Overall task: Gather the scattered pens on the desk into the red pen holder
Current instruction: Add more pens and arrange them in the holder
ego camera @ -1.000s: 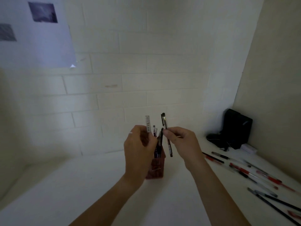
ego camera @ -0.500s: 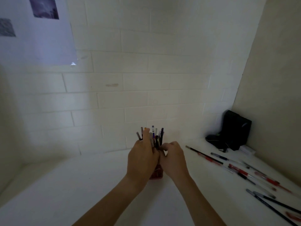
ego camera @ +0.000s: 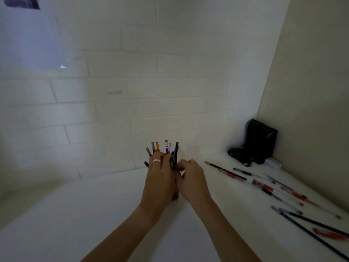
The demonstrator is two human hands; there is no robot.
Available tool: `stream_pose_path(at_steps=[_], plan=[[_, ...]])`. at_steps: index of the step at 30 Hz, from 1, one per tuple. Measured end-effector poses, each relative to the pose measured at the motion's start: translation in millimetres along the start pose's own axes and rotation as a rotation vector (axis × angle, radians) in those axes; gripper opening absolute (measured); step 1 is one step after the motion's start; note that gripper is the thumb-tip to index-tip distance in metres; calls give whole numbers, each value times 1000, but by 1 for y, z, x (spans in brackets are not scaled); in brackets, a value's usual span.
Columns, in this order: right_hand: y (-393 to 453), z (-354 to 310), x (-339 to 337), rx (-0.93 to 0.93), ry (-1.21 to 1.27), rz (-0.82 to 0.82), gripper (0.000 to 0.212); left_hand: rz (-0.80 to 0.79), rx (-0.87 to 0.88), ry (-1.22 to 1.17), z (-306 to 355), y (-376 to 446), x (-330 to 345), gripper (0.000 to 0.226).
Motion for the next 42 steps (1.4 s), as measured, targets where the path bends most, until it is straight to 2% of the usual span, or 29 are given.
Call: stream_pose_path(at_steps=[4,7,12,18,22,25,28,32,39,42], plan=[[7,19,-11,-10,45,-19,13,43,89,88,10,1,13,39],[17,52,-27,38,3,54,12,36,116,84,29,3,31,41],[27,131,-52,224,-218,195,17,-120,234,-43,59,0,81,31],[27,192,-72,373,-347,329,22,-278,55,-110,43,-14,139,24],[30,209,-70,502,-378,277,18,-328,-44,-134,33,-20,157,23],[38,203,-63,462,-433,227,14,-346,-82,-137,29,-18,166,24],[49,189,-56,340,-486,213,17,-350,-131,-150,27,-16,171,24],[64,175,-45,191,-513,204,10,-350,-168,-181,24,-16,173,23],[67,171,-42,224,-505,153,3,-365,-205,-213,11,-17,173,23],[61,167,-43,250,-534,117,10,-365,-243,-239,8,-18,171,23]])
Point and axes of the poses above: each hand's wrist, its own y-axis towards the middle knuckle, its own x-axis out of the palm, z = x × y, the point moved 6 cm from there along y, towards the middle knuckle, and after that the axes turned 9 degrees about x, right-handed, at the moved point
